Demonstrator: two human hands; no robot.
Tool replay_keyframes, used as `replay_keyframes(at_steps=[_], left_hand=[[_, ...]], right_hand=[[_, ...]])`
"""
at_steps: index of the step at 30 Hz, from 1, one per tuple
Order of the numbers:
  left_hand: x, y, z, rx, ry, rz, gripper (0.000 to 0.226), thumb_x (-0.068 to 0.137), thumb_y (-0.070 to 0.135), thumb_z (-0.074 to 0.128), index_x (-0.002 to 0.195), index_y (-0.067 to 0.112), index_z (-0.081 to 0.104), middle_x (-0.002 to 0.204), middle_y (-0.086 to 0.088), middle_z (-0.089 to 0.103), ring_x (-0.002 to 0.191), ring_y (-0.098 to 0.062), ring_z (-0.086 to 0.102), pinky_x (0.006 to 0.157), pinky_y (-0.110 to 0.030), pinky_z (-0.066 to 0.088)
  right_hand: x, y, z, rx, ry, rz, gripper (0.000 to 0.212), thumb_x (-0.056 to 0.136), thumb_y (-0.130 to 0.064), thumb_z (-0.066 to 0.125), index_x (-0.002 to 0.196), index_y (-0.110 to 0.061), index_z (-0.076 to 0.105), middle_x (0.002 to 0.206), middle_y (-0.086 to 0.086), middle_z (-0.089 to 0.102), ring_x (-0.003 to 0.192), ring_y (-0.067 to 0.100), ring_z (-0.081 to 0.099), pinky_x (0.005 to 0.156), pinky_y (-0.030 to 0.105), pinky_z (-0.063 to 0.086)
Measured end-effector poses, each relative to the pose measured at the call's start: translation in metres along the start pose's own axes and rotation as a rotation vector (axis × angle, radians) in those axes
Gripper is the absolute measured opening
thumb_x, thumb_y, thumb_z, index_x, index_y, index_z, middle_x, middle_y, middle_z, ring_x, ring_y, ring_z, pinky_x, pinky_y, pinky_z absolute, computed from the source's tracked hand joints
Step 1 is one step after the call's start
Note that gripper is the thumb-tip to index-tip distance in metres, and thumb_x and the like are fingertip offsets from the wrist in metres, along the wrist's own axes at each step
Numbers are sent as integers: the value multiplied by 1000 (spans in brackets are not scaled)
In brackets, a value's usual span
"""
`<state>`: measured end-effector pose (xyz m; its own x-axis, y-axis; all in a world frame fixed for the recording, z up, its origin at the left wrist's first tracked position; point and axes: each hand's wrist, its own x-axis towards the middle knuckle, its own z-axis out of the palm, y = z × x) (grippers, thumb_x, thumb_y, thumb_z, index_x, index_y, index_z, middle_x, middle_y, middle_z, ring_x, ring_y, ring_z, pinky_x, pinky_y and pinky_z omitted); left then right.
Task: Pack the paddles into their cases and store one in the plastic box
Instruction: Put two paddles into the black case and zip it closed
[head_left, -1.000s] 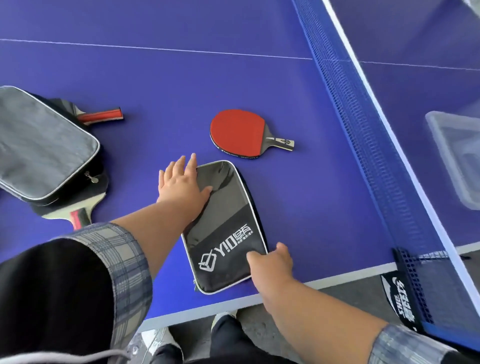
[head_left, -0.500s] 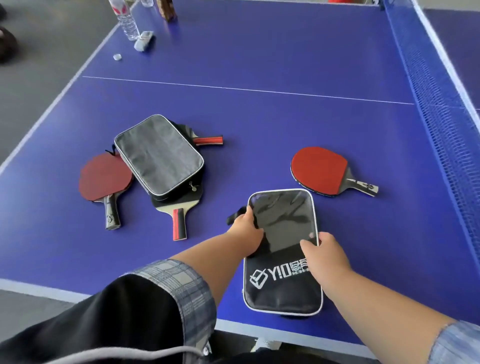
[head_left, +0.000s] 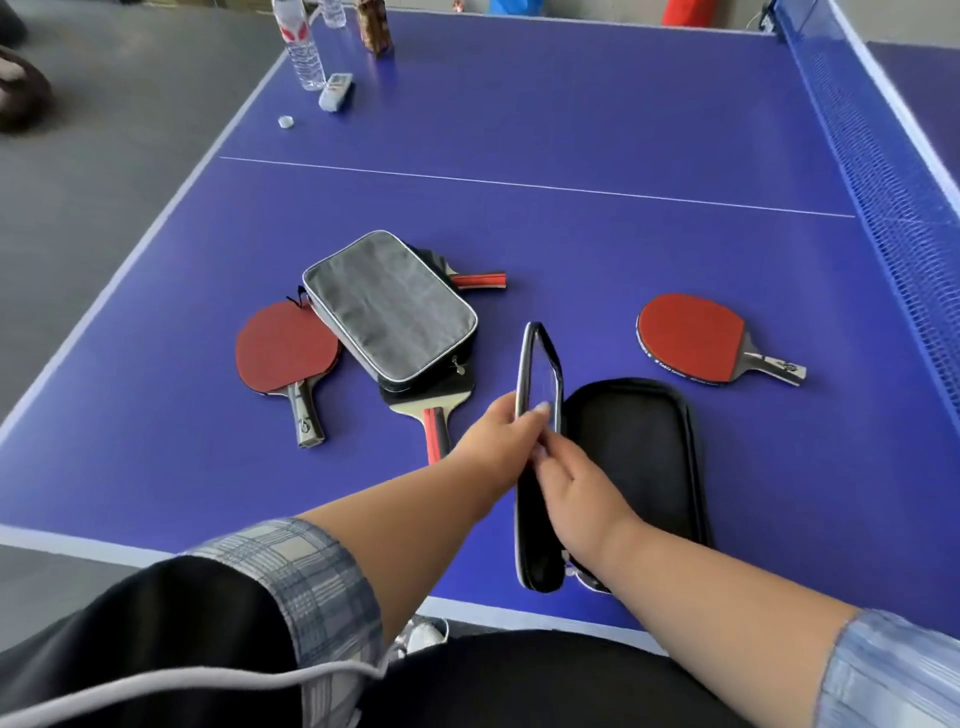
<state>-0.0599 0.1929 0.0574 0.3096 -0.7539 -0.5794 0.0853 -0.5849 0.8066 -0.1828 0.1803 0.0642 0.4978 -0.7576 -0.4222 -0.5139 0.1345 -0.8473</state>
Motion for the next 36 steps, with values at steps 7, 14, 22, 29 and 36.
replay_keyframes(at_steps=[7, 14, 22, 29, 36], left_hand=[[7, -56, -58, 635, 50, -40, 50, 89, 8, 48, 136, 16, 34, 125, -9, 45, 85, -30, 56, 76, -42, 52], [19, -84, -77, 733, 56, -8, 39, 95, 20, 40, 132, 27, 51, 125, -4, 45, 81, -27, 61, 62, -35, 54], [52, -93, -126, 57, 255, -204, 33, 97, 16, 46, 129, 20, 52, 117, -8, 66, 96, -25, 66, 87, -39, 56], [83, -89, -124, -291, 219, -254, 17, 98, 32, 49, 93, 23, 63, 94, -3, 76, 69, -23, 68, 70, -33, 60], [98, -81, -139, -429, 182, -378, 19, 97, 48, 50, 96, 29, 53, 82, 3, 78, 71, -20, 73, 67, -35, 60]], right_hand=[[15, 21, 57, -623, -231, 176, 67, 97, -41, 49, 158, -30, 21, 167, 6, 5, 152, 29, 12, 120, 42, 21], [25, 37, 70, -742, -246, 326, 68, 98, -44, 49, 158, -26, 24, 167, 6, 4, 152, 28, 10, 119, 41, 22], [64, -6, 93, -547, 31, 143, 44, 95, -33, 56, 138, -23, 54, 138, 3, 54, 121, 23, 55, 101, 40, 46], [127, -19, 140, -617, 121, 317, 54, 86, -36, 72, 126, -11, 47, 131, 11, 56, 120, 31, 58, 95, 38, 50], [136, -31, 136, -601, 127, 404, 54, 77, -40, 72, 119, -12, 53, 124, 11, 63, 110, 33, 63, 81, 35, 50]])
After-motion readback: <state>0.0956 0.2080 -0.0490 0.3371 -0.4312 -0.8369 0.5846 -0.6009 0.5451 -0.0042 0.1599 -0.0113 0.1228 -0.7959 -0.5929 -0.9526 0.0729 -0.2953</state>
